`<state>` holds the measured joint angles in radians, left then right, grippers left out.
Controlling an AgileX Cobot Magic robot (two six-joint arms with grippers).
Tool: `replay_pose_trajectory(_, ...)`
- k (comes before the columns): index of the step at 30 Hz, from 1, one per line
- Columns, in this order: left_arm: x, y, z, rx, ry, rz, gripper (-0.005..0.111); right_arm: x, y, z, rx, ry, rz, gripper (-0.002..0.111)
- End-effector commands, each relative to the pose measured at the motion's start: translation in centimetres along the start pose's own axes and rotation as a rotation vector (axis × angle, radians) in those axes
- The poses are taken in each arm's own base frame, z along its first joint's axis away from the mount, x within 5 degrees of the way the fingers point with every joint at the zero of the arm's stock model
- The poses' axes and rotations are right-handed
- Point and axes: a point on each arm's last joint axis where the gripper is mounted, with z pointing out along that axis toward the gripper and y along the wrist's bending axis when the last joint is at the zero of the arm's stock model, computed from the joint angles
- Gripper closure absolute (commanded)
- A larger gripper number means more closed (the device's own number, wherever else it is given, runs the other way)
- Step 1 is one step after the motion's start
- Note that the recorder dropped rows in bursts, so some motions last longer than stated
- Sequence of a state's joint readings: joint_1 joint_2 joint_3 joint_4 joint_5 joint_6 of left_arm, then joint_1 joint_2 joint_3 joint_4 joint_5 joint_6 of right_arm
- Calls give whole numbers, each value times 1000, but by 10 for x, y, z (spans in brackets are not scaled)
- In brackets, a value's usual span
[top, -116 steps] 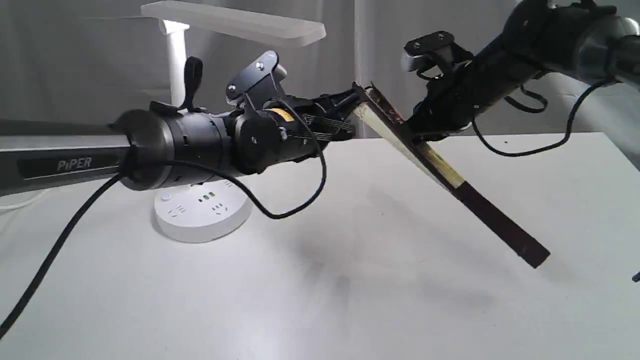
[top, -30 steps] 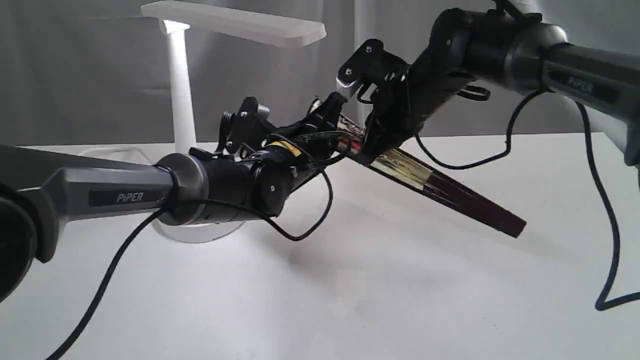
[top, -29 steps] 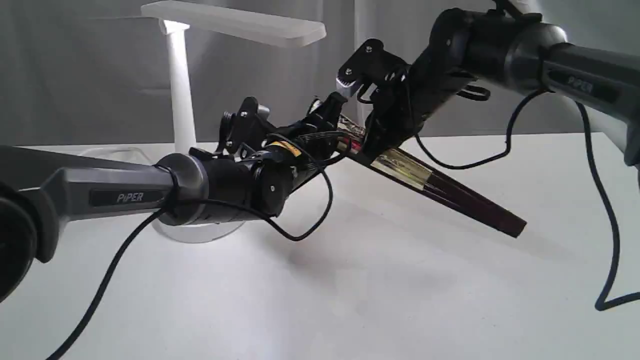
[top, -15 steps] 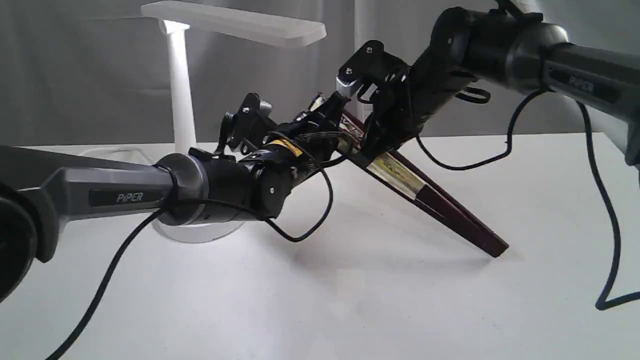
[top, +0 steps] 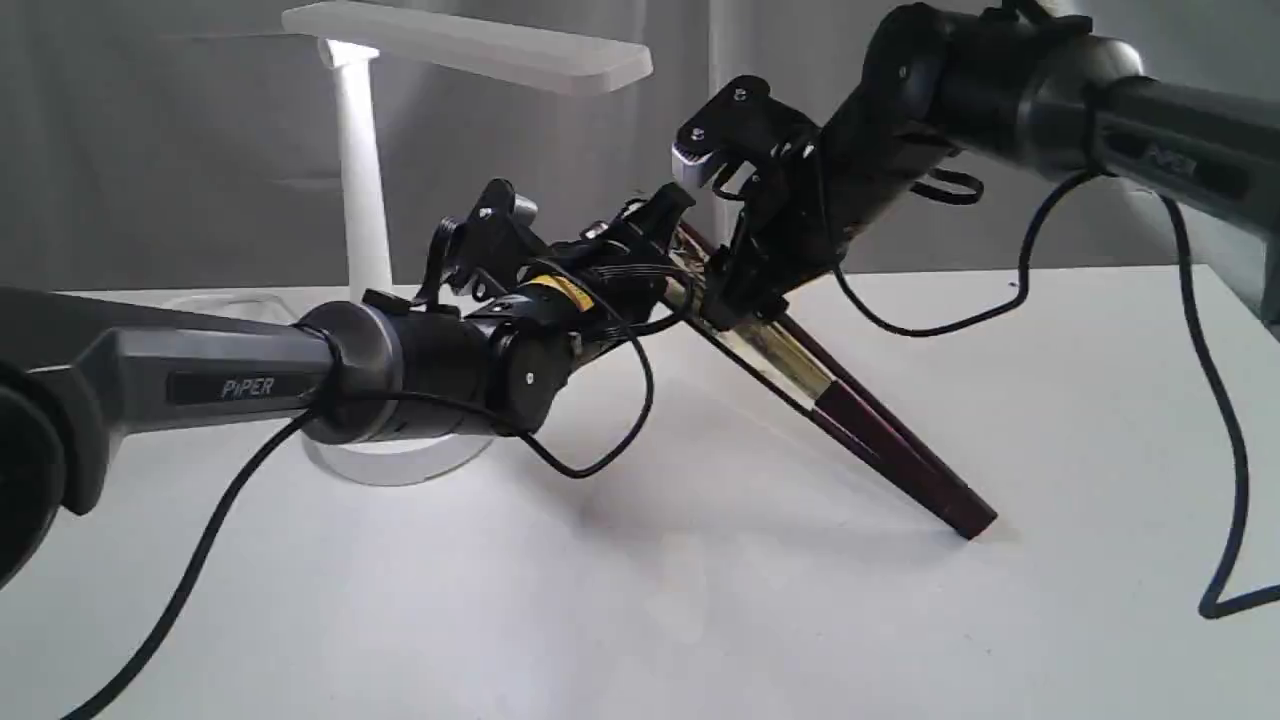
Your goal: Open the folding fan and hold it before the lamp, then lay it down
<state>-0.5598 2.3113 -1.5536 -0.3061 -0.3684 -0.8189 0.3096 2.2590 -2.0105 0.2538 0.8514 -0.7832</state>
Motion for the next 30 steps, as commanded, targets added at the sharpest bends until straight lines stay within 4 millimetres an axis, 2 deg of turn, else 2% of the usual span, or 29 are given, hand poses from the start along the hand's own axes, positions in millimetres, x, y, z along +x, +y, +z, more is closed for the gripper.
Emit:
replay_pose_trajectory(1, -1, -1, -1, 9, 10, 42, 107, -5, -5, -27, 21, -15, 2, 44)
replay_pose_trajectory(6, 0, 0, -1, 4, 63, 114, 107, 7, -31, -57, 66, -23, 86, 44)
replay_pose_trajectory(14, 2, -4, -2, 102, 169, 161, 107, 50, -73, -76, 16, -25, 294, 47)
replay_pose_trajectory(20, -4, -7, -5, 223, 268, 113, 107, 72, -92, -91, -93, -114, 430, 47)
replay_pose_trajectory(25, -20, -7, -10, 356, 361, 13, 107, 87, -100, -80, -205, -174, 506, 45)
replay_pose_trajectory(30, -25, -5, -16, 405, 458, -39, 107, 99, -98, -42, -310, -194, 517, 34)
